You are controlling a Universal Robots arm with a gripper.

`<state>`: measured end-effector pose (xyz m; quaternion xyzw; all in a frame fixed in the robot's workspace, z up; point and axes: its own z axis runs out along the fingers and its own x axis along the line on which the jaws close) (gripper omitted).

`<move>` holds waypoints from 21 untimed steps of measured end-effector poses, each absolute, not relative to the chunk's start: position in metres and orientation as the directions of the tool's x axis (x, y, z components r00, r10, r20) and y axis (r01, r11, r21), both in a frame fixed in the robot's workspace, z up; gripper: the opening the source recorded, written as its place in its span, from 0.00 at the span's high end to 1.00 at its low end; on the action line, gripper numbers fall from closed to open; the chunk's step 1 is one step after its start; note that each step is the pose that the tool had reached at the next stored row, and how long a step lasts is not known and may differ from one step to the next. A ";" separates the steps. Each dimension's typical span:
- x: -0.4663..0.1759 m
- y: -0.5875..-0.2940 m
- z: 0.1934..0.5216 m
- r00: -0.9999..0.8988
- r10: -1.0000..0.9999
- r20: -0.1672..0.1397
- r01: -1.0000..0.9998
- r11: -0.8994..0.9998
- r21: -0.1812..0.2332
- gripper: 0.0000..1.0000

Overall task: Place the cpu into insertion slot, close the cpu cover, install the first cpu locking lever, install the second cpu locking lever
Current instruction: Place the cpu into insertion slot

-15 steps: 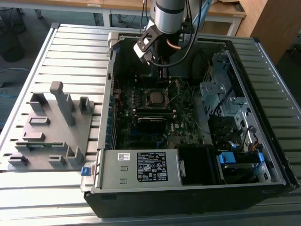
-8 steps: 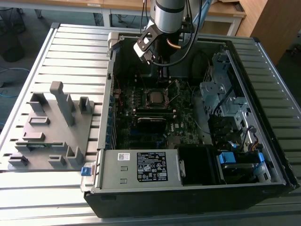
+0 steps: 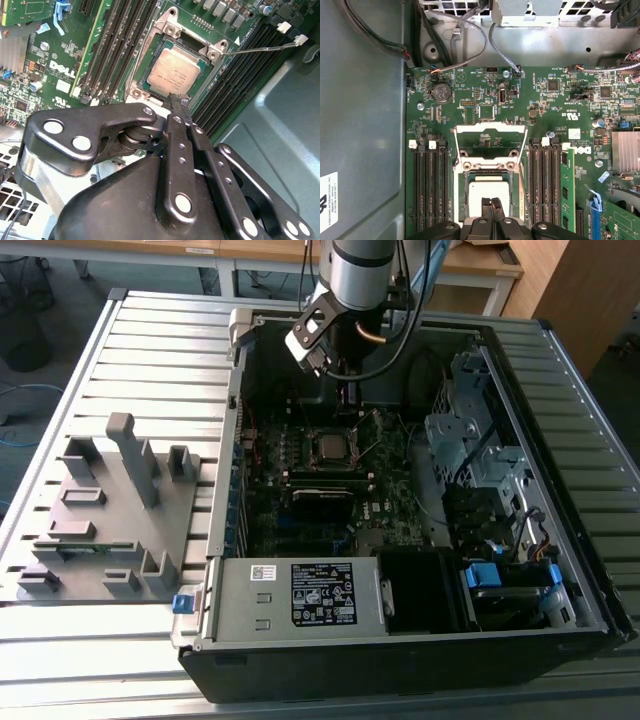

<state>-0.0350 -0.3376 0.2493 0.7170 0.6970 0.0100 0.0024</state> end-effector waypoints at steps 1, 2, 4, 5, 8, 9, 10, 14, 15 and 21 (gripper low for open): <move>-0.034 -0.338 0.249 0.028 1.000 0.011 0.999 -0.028 0.017 0.90; -0.034 -0.338 0.249 0.028 1.000 0.011 0.999 -0.028 0.017 0.90; -0.033 -0.338 0.249 0.028 1.000 0.011 0.999 -0.028 0.017 0.90; -0.032 -0.338 0.249 0.028 1.000 0.011 0.999 -0.028 0.017 0.90; -0.032 -0.338 0.249 0.028 1.000 0.011 0.999 -0.028 0.017 0.90; -0.032 -0.338 0.249 0.028 1.000 0.011 0.999 -0.029 0.017 0.90; -0.031 -0.338 0.249 0.028 1.000 0.011 0.999 -0.029 0.017 0.90; -0.031 -0.338 0.250 0.028 1.000 0.011 0.999 -0.028 0.017 0.90; -0.031 -0.338 0.251 0.028 1.000 0.011 0.999 -0.028 0.017 0.90; -0.031 -0.338 0.252 0.028 1.000 0.011 0.999 -0.028 0.017 0.90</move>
